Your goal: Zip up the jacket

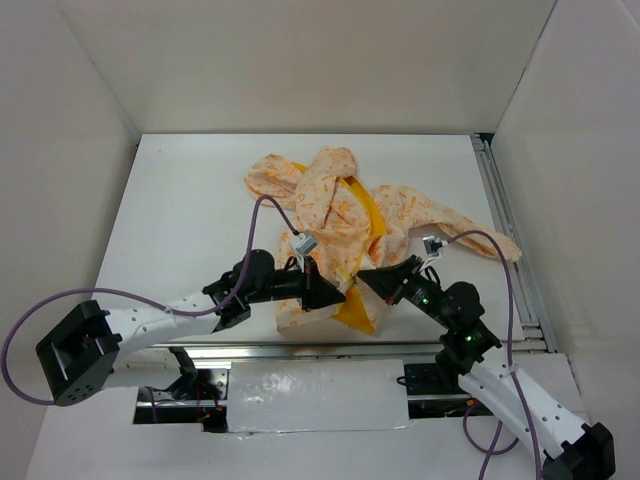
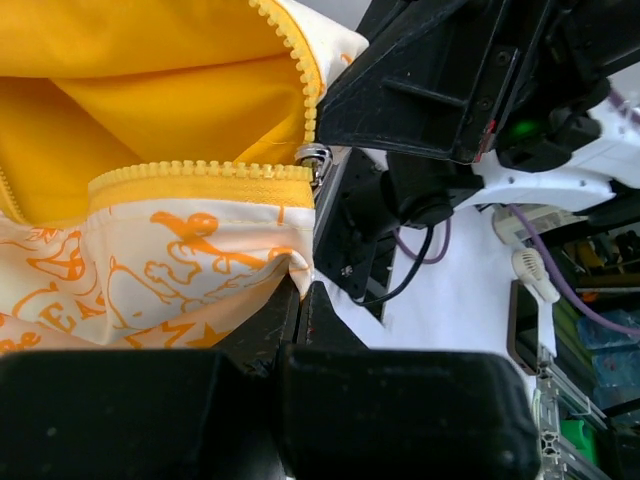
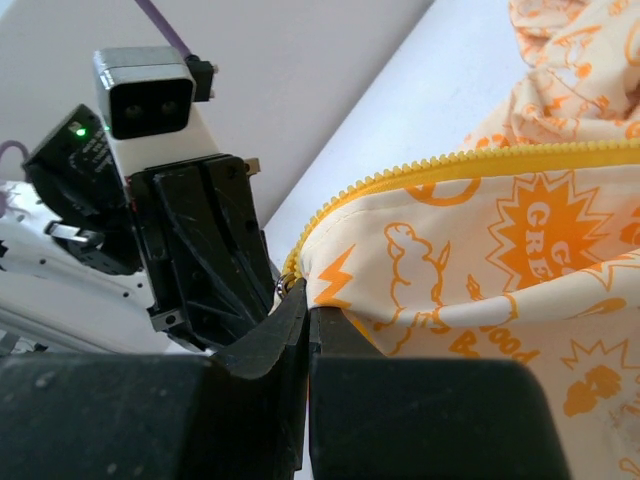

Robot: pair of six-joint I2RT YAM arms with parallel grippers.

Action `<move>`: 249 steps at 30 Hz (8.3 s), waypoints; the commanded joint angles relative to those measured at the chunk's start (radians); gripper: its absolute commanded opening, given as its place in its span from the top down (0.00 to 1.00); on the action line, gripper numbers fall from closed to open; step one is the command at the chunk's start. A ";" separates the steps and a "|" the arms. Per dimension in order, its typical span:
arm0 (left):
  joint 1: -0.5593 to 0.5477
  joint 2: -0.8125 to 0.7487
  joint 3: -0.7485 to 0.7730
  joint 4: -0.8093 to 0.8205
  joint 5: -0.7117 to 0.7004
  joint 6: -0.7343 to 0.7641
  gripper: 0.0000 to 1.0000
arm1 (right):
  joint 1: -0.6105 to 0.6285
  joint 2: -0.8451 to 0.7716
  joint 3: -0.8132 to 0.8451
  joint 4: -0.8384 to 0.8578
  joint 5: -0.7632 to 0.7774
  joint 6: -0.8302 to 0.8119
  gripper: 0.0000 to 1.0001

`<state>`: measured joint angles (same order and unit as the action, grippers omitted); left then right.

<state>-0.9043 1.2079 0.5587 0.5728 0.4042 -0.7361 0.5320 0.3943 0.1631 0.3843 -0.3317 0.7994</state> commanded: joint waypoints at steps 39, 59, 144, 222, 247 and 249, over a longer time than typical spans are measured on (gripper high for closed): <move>0.194 0.067 0.175 -0.018 0.343 -0.028 0.03 | -0.018 0.002 0.079 0.056 -0.098 -0.074 1.00; 0.189 0.159 0.213 0.082 0.407 -0.040 0.68 | -0.015 0.037 0.078 0.079 -0.089 -0.068 1.00; 0.133 0.234 0.595 -0.858 -0.047 -0.074 1.00 | 0.674 0.495 0.644 -0.733 1.028 -0.657 0.32; 0.252 0.142 0.354 -0.496 0.476 0.142 1.00 | 0.197 0.314 0.334 -0.203 -0.055 -0.525 0.36; 0.272 0.163 0.383 -0.479 0.565 0.101 1.00 | 0.197 0.345 0.317 -0.163 -0.063 -0.508 0.63; 0.283 0.171 0.383 -0.472 0.582 0.087 1.00 | 0.198 0.342 0.314 -0.159 -0.072 -0.506 0.63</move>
<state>-0.6376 1.3689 0.9096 0.0387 0.9291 -0.6201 0.7322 0.7437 0.4892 0.1715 -0.3820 0.2852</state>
